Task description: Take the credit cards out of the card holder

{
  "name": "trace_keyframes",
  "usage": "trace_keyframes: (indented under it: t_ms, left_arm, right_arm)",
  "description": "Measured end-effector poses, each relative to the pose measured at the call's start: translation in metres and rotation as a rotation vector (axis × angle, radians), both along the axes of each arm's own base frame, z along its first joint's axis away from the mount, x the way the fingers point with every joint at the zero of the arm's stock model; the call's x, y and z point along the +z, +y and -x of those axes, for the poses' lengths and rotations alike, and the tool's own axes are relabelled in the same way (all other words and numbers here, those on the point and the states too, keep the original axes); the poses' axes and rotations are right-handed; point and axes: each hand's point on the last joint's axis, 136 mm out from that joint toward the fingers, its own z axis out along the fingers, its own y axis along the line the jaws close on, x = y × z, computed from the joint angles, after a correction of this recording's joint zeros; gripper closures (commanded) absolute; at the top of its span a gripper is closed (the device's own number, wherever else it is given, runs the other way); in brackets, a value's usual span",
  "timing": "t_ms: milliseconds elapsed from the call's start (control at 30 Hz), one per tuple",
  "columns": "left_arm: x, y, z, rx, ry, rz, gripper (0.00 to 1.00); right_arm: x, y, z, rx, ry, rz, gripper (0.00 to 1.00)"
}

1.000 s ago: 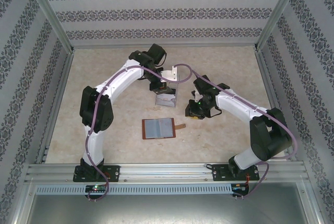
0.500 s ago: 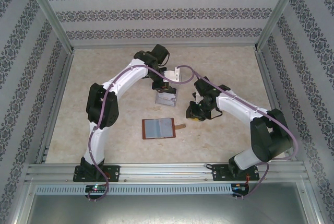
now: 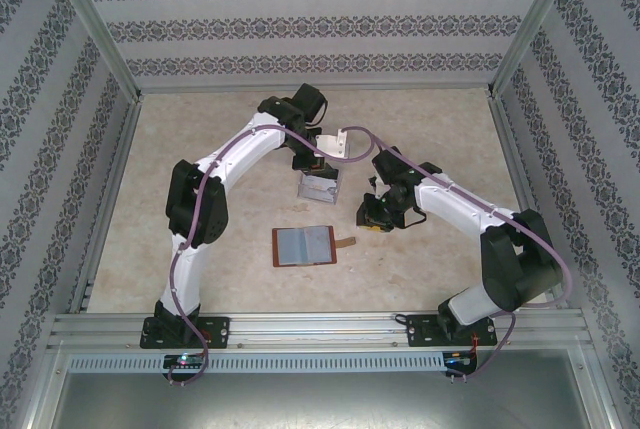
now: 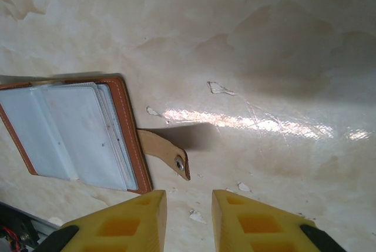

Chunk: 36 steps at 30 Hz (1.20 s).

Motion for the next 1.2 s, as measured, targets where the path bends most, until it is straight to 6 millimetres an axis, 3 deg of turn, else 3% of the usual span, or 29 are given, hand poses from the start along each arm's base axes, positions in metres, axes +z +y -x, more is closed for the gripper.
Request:
trace_keyframes:
  t_ms: [300,533,800,1200]
  left_arm:
    - [0.016,-0.003,-0.01,-0.017,-0.066,0.003,1.0]
    - [0.016,-0.006,-0.009,-0.037,-0.072,0.002,1.0]
    - [-0.003,-0.011,-0.014,-0.056,-0.042,-0.022,1.0]
    - [-0.032,0.002,-0.008,-0.055,0.073,-0.144,1.0]
  right_arm:
    - [0.001,-0.001,0.001,-0.001,-0.006,0.0,0.72]
    - [0.001,-0.001,0.001,-0.001,-0.006,0.0,0.72]
    - [-0.002,-0.002,0.004,-0.005,0.003,0.004,0.72]
    - [-0.002,-0.001,0.003,-0.002,0.001,0.003,0.72]
